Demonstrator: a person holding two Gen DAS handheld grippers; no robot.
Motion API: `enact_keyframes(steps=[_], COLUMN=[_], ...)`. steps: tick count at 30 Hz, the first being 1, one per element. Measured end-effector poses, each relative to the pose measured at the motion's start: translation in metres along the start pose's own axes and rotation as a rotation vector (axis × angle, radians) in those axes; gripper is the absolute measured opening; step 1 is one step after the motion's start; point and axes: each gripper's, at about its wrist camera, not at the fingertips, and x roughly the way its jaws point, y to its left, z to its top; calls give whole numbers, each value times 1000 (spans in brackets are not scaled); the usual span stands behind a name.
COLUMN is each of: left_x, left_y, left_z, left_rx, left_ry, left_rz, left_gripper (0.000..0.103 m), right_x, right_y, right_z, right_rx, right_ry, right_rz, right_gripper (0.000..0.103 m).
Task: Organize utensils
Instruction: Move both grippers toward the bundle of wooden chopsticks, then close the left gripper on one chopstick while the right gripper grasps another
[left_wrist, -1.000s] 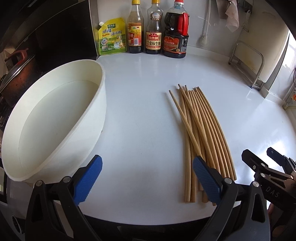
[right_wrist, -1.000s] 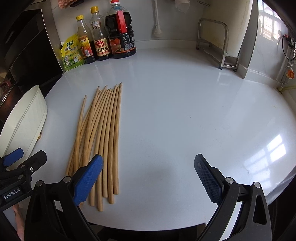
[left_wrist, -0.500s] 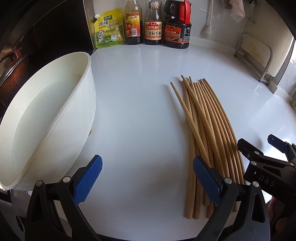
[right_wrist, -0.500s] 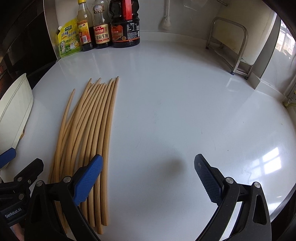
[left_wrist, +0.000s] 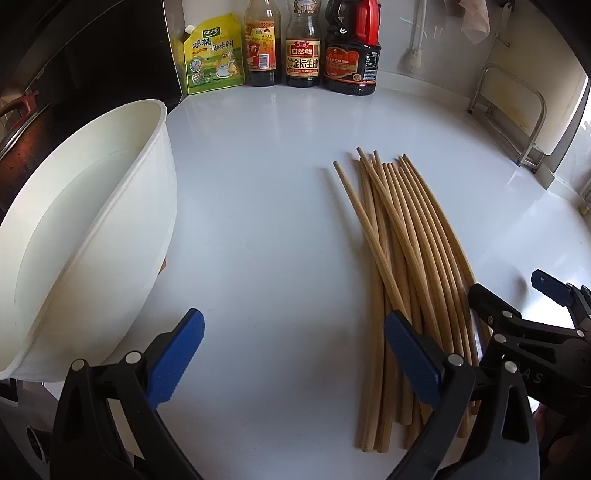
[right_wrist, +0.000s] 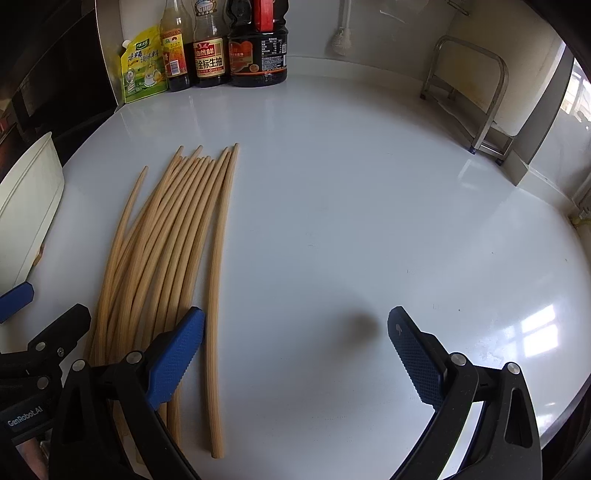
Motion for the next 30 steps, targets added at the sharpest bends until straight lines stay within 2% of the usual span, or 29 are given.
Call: enact_keyframes(steps=[10,30], left_x=[6,6], left_y=[-7,0], left_z=[1,-1], left_rx=[13,8], left_ry=[7,12], left_rz=[8,25], left_gripper=[97,97], right_x=[0,0], right_y=[-20,-20], right_z=[-5,-6], right_rx=[30,24], right_ry=[-9,-15], right_rz=[10,14], right_gripper=[94,94])
